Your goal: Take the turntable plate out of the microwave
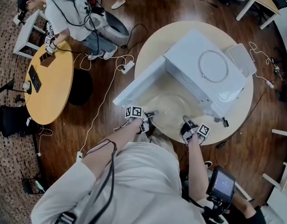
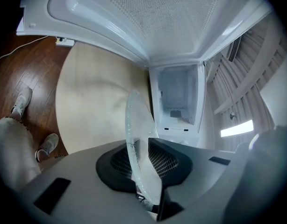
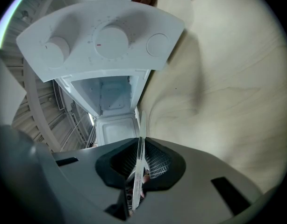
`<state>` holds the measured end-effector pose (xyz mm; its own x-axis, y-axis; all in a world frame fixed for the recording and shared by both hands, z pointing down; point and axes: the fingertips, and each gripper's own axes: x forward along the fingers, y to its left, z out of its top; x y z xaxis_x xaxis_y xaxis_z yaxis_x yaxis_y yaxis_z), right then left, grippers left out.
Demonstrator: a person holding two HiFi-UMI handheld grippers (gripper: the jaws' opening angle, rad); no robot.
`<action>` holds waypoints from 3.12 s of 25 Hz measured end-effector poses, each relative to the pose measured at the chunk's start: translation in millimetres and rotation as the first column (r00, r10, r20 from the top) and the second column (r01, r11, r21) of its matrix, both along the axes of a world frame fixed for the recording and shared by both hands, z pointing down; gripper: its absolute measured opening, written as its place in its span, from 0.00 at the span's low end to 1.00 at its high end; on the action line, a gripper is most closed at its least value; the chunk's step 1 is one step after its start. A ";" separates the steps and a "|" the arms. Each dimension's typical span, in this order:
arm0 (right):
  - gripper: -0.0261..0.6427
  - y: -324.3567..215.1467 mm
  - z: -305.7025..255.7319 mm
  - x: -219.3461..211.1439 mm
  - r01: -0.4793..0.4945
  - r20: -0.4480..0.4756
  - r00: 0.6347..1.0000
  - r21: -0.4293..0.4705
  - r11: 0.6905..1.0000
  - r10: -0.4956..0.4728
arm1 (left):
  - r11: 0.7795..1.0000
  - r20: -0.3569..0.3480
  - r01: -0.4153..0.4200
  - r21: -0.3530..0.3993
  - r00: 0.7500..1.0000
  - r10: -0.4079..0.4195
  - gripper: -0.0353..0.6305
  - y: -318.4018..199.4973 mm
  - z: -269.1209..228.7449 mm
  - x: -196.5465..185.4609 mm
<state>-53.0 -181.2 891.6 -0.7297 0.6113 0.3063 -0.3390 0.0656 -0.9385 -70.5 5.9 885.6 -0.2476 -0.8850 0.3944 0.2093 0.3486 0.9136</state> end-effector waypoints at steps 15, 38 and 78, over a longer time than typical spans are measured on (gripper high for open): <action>0.09 -15.5 31.7 17.2 -0.068 -0.118 0.991 -0.046 0.997 0.062 | 0.998 -0.055 -0.050 -0.037 0.997 0.048 0.14 -11.5 15.0 6.1; 0.16 -5.5 67.1 37.5 -0.258 -0.171 0.951 0.012 0.966 0.256 | 0.993 -0.150 0.114 -0.010 0.982 -0.114 0.10 0.9 -2.2 -5.6; 0.28 142.4 -11.7 62.0 -0.581 -0.326 0.758 0.056 0.812 0.565 | 0.993 -0.136 -0.117 -0.029 0.984 0.112 0.10 -15.4 -20.2 9.8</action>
<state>9.1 -38.8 879.8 -0.8176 0.1286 0.5613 -0.5732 -0.2759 -0.7716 -60.7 -9.5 865.5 -0.0888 -0.8885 0.4502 0.2853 0.4103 0.8662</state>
